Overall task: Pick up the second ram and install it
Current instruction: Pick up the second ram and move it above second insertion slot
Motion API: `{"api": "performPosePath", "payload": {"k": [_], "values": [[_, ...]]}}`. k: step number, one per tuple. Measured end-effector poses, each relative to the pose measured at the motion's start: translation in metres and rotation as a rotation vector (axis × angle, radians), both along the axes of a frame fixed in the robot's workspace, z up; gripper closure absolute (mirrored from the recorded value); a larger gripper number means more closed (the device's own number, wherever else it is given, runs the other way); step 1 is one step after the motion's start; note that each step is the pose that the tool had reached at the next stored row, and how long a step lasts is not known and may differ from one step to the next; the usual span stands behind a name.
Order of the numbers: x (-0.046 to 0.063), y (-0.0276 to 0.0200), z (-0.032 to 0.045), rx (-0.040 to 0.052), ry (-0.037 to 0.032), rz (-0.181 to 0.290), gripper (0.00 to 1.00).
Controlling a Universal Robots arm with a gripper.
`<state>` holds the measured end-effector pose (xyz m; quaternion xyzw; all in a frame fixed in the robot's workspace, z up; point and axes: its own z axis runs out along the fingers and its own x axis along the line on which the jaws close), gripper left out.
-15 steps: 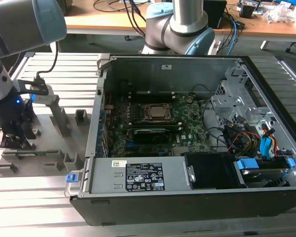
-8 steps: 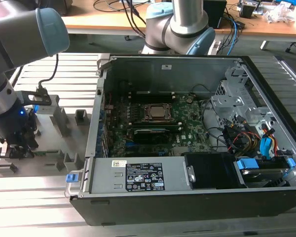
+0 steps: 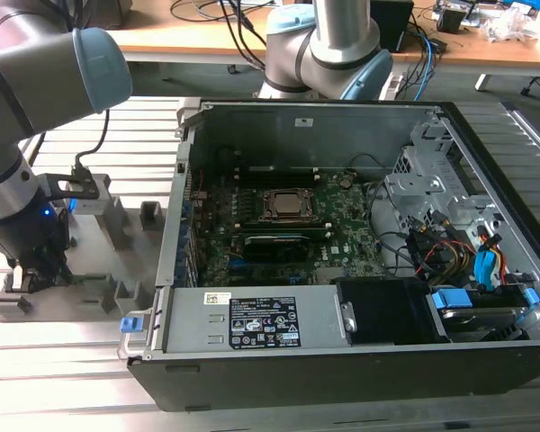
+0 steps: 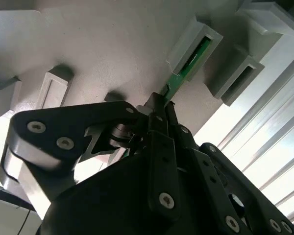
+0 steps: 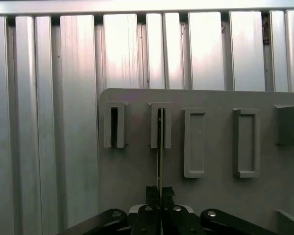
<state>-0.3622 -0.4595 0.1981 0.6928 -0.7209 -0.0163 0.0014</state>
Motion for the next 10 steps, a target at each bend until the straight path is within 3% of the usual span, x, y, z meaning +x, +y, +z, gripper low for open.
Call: {"api": "performPosePath", "payload": {"k": [10], "values": [[0.0000,0.0000,-0.0003,0.0000,0.0001,0.000,0.86]]}}
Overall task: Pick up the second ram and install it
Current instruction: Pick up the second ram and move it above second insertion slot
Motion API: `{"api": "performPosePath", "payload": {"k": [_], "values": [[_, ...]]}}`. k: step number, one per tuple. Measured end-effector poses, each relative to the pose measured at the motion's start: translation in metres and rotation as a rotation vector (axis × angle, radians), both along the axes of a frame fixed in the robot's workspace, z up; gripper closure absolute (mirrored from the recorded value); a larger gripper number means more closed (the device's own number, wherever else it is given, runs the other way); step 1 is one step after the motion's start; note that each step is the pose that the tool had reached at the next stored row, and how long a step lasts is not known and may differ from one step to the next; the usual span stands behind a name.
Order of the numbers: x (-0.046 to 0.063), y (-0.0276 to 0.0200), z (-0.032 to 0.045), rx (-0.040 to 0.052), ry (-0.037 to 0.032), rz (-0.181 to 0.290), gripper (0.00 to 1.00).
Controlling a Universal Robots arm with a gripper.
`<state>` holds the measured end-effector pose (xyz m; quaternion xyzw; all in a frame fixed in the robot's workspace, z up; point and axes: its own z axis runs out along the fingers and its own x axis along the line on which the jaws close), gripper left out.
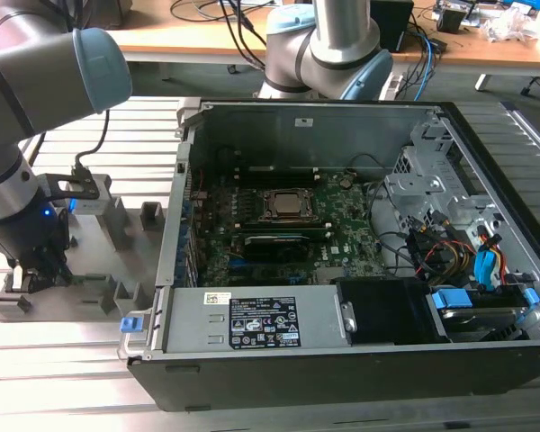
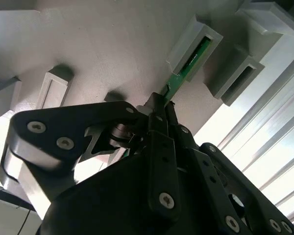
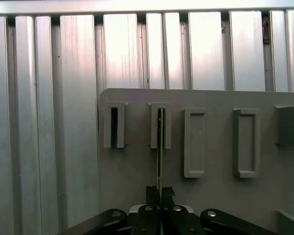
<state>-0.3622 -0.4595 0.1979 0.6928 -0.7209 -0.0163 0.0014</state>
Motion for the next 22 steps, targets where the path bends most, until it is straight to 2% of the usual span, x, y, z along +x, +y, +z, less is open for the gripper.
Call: {"api": "performPosePath", "payload": {"k": [10,17,22], "values": [[0.000,0.0000,0.0009,0.0001,-0.0001,0.000,0.86],[0.000,0.0001,0.0111,0.0000,0.0001,0.000,0.86],[0.000,0.0002,0.0219,0.0001,-0.0001,0.000,0.86]]}}
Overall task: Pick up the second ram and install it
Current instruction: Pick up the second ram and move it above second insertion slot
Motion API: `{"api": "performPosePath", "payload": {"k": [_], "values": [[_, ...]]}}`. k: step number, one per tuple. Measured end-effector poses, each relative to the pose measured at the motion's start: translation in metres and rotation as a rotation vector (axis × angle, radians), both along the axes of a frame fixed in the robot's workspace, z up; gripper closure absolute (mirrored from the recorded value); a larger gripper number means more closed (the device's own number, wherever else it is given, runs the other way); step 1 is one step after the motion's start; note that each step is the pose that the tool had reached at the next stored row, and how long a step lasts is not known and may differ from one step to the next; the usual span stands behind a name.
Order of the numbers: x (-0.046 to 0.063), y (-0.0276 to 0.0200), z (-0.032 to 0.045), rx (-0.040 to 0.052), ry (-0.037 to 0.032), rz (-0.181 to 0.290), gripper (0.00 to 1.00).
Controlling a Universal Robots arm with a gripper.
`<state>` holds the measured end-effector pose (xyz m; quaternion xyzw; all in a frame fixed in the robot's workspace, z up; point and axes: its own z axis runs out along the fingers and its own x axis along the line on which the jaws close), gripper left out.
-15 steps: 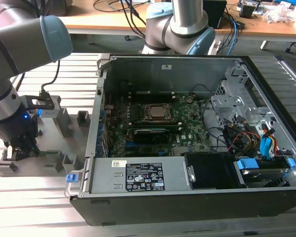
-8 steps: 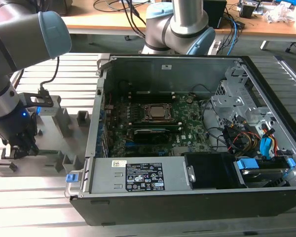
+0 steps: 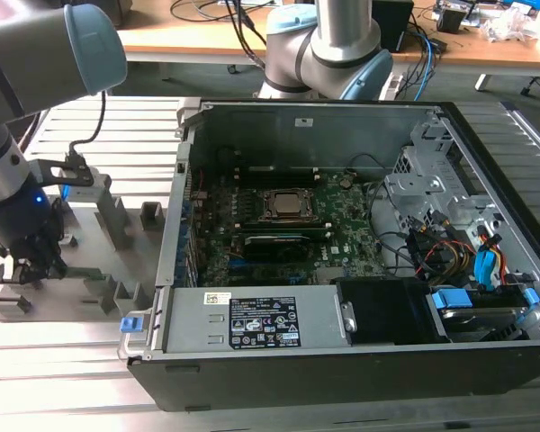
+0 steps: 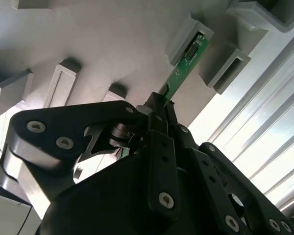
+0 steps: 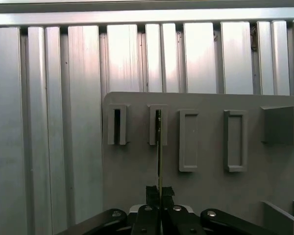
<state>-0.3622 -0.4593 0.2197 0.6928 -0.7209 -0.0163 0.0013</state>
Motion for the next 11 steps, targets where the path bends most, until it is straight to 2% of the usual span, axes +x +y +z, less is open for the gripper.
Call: {"api": "performPosePath", "payload": {"k": [4,11], "values": [[0.000,0.0001,0.0045,0.0000,0.0000,0.000,0.86],[0.000,0.0001,0.0179,0.0000,0.0001,0.000,0.86]]}}
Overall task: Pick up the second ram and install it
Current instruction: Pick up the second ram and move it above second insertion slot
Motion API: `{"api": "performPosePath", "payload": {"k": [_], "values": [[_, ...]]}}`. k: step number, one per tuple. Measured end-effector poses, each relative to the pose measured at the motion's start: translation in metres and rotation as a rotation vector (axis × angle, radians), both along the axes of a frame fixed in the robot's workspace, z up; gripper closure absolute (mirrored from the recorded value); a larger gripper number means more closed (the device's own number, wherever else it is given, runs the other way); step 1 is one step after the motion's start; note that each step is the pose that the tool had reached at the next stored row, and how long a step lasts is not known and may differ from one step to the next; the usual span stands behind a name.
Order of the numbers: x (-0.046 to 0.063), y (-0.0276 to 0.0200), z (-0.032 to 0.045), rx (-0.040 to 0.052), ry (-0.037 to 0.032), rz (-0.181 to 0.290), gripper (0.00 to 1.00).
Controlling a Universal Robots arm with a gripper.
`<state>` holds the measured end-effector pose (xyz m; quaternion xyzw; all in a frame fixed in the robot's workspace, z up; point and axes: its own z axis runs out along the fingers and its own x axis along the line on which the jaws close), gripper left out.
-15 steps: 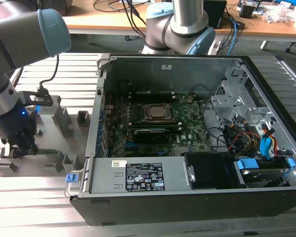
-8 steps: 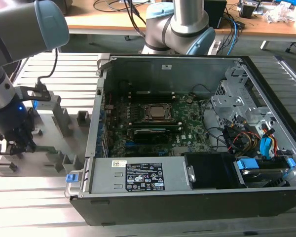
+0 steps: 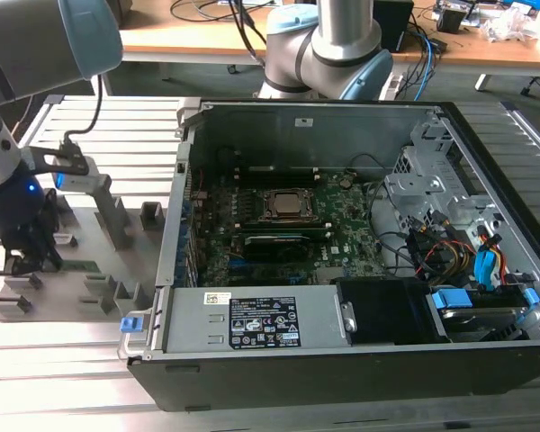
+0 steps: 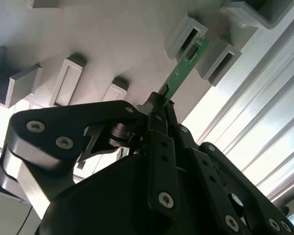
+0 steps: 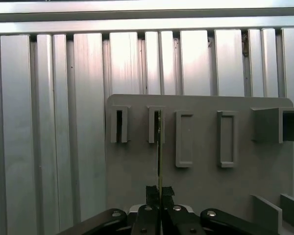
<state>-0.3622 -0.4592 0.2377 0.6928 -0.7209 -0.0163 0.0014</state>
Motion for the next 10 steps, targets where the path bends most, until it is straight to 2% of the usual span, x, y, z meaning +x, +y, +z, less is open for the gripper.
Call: {"api": "performPosePath", "payload": {"k": [10], "values": [[0.000,0.0000,0.0235,0.0000,0.0000,0.000,0.86]]}}
